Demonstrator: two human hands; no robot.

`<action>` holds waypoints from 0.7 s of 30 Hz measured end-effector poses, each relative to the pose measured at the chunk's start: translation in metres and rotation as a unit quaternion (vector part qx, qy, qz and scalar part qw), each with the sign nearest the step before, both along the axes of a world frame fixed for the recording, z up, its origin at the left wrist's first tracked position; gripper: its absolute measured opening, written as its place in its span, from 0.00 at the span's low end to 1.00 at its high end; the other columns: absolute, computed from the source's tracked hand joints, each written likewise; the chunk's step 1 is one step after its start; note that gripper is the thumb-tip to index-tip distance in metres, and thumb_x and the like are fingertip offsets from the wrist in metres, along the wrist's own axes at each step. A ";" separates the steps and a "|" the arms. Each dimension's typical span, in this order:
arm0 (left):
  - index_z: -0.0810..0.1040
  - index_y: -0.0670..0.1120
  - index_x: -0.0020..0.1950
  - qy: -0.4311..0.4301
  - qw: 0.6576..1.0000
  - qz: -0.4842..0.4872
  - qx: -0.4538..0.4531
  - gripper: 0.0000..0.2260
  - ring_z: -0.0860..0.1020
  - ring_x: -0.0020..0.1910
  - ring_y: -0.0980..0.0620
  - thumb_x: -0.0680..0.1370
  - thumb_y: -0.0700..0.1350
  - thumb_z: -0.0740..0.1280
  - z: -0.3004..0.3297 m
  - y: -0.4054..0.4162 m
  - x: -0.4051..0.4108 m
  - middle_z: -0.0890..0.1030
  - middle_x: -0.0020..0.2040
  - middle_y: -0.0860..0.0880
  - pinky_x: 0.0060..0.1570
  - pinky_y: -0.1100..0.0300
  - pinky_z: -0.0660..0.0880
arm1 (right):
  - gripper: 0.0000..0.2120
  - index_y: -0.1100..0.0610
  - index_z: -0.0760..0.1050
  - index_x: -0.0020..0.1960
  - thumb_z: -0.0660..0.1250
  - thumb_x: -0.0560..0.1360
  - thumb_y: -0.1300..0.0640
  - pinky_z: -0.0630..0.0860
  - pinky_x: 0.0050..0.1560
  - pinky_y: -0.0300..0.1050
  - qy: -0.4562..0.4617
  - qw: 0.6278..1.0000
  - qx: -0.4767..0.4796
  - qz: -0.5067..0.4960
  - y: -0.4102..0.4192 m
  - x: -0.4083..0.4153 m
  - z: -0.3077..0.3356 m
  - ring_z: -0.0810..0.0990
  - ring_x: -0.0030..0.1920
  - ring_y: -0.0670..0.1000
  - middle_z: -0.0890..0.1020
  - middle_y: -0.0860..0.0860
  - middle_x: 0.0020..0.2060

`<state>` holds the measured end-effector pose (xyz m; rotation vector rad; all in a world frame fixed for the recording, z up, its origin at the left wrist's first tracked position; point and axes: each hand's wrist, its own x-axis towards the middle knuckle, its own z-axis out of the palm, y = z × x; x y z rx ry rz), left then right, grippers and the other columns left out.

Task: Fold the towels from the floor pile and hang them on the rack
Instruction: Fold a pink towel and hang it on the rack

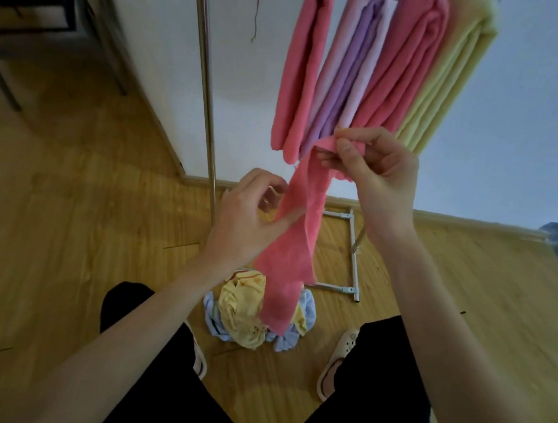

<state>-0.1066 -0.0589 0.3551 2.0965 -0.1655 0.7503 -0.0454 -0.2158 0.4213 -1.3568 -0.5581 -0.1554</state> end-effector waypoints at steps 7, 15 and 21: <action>0.76 0.46 0.51 0.044 0.998 0.053 0.004 0.11 0.78 0.40 0.58 0.76 0.51 0.69 0.006 -0.005 0.013 0.79 0.44 0.53 0.40 0.58 0.78 | 0.06 0.67 0.78 0.52 0.66 0.75 0.69 0.81 0.46 0.47 -0.012 1.000 -0.004 0.003 0.006 -0.004 0.005 0.85 0.43 0.57 0.85 0.60 0.40; 0.81 0.44 0.52 0.100 0.994 0.033 -0.026 0.06 0.77 0.39 0.64 0.78 0.41 0.66 -0.014 0.015 0.005 0.79 0.40 0.61 0.39 0.72 0.71 | 0.07 0.69 0.78 0.53 0.66 0.75 0.68 0.81 0.46 0.47 0.019 1.000 0.016 -0.003 -0.003 -0.001 0.000 0.84 0.41 0.56 0.84 0.63 0.40; 0.79 0.43 0.46 0.115 0.979 0.087 -0.144 0.04 0.81 0.40 0.49 0.78 0.37 0.65 -0.001 0.027 0.013 0.81 0.40 0.48 0.44 0.46 0.79 | 0.07 0.69 0.78 0.52 0.67 0.75 0.68 0.80 0.47 0.44 0.071 0.996 -0.002 -0.054 -0.025 -0.002 -0.031 0.85 0.41 0.54 0.84 0.58 0.37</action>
